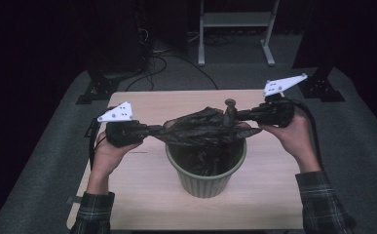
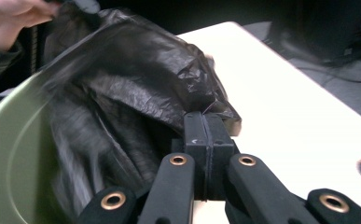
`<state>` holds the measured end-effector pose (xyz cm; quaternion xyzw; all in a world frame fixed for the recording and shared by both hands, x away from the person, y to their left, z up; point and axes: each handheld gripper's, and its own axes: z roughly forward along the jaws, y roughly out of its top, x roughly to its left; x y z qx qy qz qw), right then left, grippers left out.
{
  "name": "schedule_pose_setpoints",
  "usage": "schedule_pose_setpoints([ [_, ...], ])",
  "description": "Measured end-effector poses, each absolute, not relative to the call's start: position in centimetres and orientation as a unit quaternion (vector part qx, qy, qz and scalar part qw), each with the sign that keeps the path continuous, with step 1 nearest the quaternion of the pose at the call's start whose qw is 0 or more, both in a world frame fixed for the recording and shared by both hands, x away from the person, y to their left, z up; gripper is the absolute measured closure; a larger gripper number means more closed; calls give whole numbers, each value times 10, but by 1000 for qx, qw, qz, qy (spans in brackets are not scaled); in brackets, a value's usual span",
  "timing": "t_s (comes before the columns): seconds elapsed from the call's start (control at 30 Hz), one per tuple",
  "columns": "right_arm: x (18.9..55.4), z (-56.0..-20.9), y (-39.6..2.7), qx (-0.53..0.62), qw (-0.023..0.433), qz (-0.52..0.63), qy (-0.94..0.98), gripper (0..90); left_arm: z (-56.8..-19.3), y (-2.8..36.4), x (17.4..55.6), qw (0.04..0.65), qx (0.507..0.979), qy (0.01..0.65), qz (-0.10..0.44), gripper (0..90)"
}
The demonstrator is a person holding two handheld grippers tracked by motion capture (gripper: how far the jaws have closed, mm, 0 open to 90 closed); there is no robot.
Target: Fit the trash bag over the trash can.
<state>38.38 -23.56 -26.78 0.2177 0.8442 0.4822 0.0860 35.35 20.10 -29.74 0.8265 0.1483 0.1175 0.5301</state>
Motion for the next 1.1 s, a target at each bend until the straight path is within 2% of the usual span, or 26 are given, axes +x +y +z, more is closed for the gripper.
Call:
schedule_pose_setpoints([
  [0.23,383,-278,-283,277,129,480,822,900,-301,211,352,527,826,160,123,897],
  [0.3,382,-280,-287,284,128,482,819,898,-301,212,353,526,826,160,125,898],
  [0.37,381,-281,-294,298,145,485,809,763,-302,210,353,525,826,161,125,897],
  [0.43,381,-280,-296,298,134,497,804,735,-301,209,354,526,826,160,127,896],
  [0.5,379,-272,-296,295,139,515,793,667,-300,206,354,524,827,156,127,894],
  [0.63,375,-260,-292,285,146,522,790,599,-299,202,354,525,828,152,127,890],
  [0.87,363,-238,-294,273,165,534,783,548,-301,198,353,523,831,147,123,890],
  [1.1,353,-218,-288,254,154,542,786,504,-300,193,351,525,831,139,121,890],
])
